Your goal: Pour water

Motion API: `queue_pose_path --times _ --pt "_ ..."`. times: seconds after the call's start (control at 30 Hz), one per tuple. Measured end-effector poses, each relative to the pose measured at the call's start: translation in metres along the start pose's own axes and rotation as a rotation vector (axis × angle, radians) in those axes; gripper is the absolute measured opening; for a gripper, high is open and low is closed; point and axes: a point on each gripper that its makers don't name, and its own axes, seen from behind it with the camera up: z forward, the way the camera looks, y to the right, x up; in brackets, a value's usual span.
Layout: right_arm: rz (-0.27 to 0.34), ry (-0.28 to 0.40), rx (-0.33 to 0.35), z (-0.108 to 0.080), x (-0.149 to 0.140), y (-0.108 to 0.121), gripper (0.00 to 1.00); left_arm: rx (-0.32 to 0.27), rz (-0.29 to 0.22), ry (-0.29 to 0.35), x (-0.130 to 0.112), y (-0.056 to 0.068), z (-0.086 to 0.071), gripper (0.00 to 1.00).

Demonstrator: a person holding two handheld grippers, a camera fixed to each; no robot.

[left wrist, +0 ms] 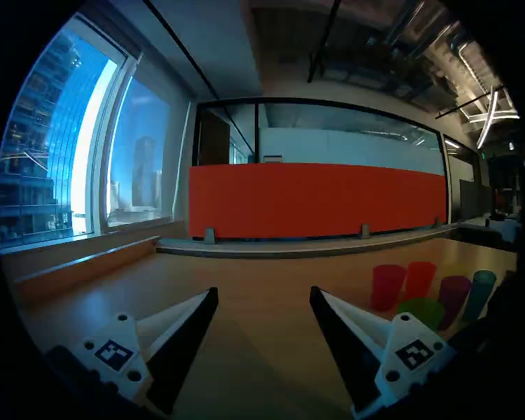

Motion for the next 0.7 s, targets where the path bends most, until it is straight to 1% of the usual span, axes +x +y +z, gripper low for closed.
queue_pose_path --times 0.1,0.4,0.7 --pt "-0.002 -0.005 -0.002 -0.001 -0.006 0.004 1.0 0.0 0.0 0.0 0.0 0.0 0.0 0.97" --pt "0.034 -0.027 -0.008 -0.001 -0.018 0.011 1.0 0.0 0.0 0.0 0.0 0.0 0.001 0.97" --pt "0.025 -0.047 -0.012 -0.001 -0.027 0.011 1.0 0.0 0.0 0.0 0.0 0.001 0.0 0.97"
